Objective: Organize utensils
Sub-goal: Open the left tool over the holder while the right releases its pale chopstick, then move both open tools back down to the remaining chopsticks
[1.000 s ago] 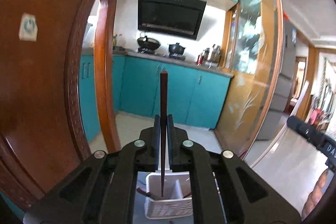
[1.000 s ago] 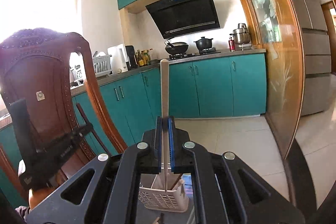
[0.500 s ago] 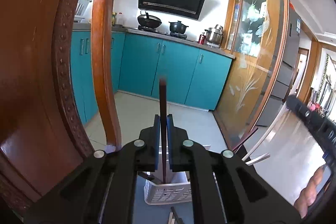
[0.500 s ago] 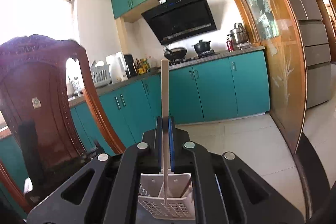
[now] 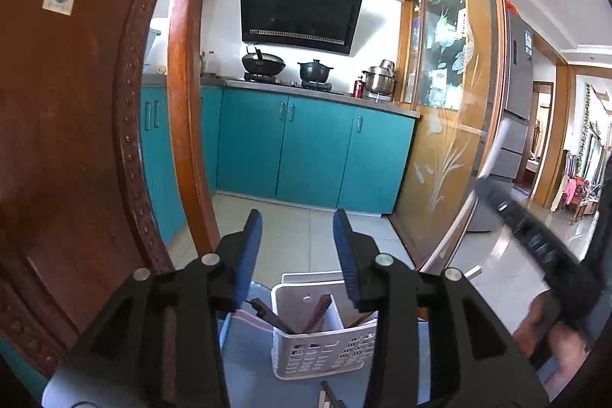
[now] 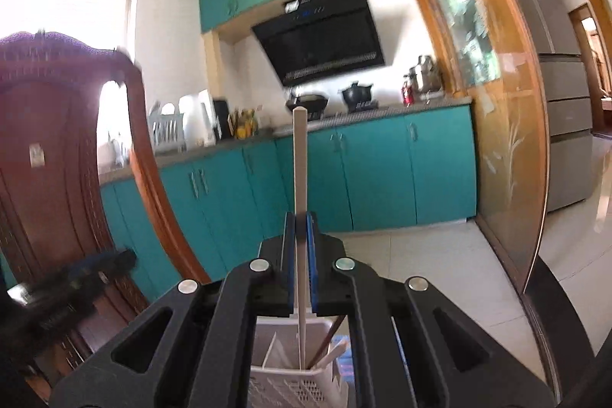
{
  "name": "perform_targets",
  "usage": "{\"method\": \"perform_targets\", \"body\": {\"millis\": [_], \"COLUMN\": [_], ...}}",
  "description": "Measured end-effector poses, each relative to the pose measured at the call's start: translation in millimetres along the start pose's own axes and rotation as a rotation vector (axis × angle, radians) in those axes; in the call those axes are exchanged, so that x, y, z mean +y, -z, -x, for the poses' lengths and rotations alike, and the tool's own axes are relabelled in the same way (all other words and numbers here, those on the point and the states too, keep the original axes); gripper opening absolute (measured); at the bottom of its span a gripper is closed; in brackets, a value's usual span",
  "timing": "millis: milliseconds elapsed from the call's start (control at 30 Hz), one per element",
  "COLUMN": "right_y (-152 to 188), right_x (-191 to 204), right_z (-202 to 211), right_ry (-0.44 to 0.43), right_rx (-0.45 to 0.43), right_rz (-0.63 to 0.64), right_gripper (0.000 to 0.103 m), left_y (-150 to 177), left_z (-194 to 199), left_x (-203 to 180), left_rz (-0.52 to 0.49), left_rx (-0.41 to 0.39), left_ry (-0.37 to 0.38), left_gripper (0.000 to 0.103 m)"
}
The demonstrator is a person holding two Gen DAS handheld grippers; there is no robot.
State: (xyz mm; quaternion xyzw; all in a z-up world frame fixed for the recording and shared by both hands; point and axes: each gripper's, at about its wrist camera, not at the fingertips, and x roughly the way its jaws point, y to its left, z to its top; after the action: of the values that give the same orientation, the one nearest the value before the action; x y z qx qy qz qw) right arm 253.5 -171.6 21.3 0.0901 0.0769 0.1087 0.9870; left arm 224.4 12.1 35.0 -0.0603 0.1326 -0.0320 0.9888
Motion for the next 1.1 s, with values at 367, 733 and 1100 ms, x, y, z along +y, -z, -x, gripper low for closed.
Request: {"method": "perform_targets", "body": {"millis": [367,733,1100], "right_y": [1,132,213], "right_x": [15,7,11], "right_z": [47,31,-3], "right_ry": [-0.08,-0.195,-0.136], "right_rx": [0.039,0.606,0.977], "right_rz": [0.051,0.131,0.11], "right_gripper": [0.036,0.036,0.013], "left_y": [22,93,141], "left_z": [40,-1,-38], "left_x": [6,13,21], "left_rz": [-0.032,0.015,0.025], "left_rx": [-0.125,0.329,0.619], "left_ry": [-0.006,0.114,0.056], "left_gripper": [0.04,0.042,0.042]}}
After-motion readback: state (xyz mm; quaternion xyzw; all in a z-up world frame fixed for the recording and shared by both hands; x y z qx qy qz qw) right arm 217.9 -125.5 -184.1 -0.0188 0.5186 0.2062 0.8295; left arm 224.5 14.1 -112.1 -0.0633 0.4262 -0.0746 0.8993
